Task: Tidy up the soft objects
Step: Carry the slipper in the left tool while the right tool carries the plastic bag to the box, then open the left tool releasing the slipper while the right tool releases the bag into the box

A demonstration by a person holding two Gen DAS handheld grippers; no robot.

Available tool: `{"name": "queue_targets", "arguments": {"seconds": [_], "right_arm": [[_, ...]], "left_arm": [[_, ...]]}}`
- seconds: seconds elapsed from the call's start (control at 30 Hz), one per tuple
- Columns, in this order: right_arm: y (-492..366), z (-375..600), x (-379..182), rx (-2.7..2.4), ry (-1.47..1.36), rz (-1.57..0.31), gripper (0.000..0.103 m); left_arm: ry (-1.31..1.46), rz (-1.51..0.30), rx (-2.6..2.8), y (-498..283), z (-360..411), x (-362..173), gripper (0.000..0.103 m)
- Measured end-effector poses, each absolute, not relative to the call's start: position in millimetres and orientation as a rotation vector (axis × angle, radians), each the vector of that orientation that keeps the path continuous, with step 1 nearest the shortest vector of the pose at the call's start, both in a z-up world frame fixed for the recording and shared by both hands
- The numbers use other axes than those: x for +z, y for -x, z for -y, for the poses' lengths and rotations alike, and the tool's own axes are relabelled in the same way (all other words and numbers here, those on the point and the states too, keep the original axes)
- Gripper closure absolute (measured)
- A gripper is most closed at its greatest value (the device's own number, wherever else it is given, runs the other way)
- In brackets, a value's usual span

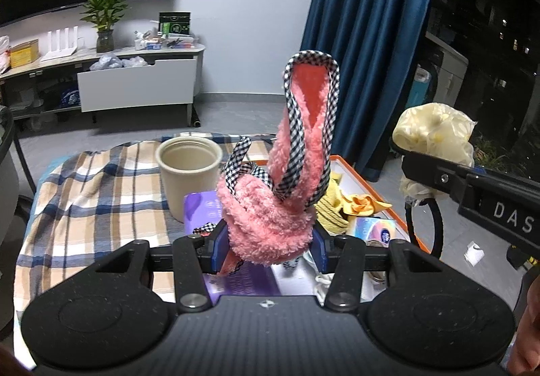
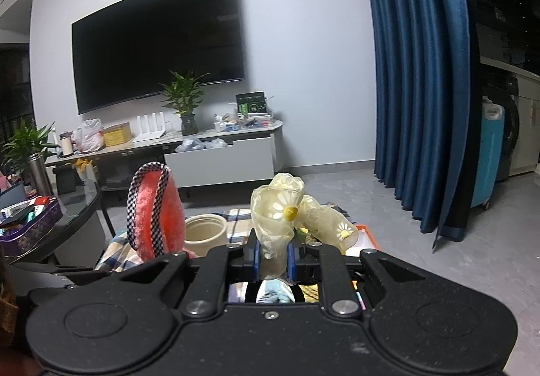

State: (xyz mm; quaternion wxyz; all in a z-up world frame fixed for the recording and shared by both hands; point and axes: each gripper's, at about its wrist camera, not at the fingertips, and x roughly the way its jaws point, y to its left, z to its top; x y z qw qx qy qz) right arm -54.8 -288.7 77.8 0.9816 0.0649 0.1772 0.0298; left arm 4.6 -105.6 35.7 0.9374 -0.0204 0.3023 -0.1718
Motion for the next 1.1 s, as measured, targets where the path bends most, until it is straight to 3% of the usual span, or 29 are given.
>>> {"name": "queue_targets", "arguments": {"seconds": [1.1], "right_arm": [[30,375,36,-0.038,-0.178,-0.503,0.082]], "left_arm": [[-0.003,-0.709,-0.503,-27,180,10,0.053]]}}
